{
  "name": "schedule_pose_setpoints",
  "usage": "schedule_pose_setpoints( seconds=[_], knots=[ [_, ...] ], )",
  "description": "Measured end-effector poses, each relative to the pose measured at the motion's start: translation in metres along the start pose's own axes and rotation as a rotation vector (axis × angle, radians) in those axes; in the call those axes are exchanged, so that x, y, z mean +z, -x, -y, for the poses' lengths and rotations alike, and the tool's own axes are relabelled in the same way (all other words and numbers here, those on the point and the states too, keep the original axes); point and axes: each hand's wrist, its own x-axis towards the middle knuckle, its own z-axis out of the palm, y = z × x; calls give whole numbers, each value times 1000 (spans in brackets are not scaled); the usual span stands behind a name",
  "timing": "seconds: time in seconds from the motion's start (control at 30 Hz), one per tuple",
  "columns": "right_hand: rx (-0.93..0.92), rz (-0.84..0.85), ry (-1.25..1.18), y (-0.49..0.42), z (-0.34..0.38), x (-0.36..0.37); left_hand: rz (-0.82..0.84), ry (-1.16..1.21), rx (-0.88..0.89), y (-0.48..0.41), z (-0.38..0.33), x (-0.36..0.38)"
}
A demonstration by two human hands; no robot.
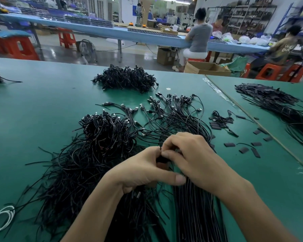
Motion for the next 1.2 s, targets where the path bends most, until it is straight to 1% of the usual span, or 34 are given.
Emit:
schedule_pose_setpoints(
  seconds=[0.03,0.13,0.2,0.4,0.5,0.57,0.67,0.77,0.87,0.9,0.93,1.0,1.03,1.13,1.2],
  knots=[
    [-13,-10,1,1,-1,-1,12,-2,2,1,0,0],
    [-23,-49,-60,5,-2,-1,-41,-9,-76,1,0,2],
    [-17,-44,-67,6,-4,-1,-65,-36,-83,0,1,3],
    [-56,-57,13,8,-2,-1,-77,-72,-72,-1,0,6],
    [-96,-22,102,7,-1,0,-93,-80,-66,-1,0,7],
    [-121,-8,141,6,1,2,-121,-81,-59,-2,1,8],
    [-131,-37,187,6,2,4,-189,-41,-55,-4,1,10],
    [-75,-132,95,8,-2,7,-229,83,-48,-7,-3,11],
    [-9,-289,53,10,-2,15,-221,361,-7,-9,-8,12],
    [14,-345,59,10,0,18,-234,429,14,-10,-8,13],
    [37,-390,64,9,1,21,-260,449,41,-10,-6,14],
    [79,-446,22,8,2,25,-307,383,99,-12,-1,17],
    [96,-467,-37,7,2,26,-319,345,133,-13,2,17],
    [169,-538,-321,5,1,25,-382,236,239,-14,5,16],
    [211,-515,-529,3,1,24,-461,67,261,-15,5,15]
  ],
)
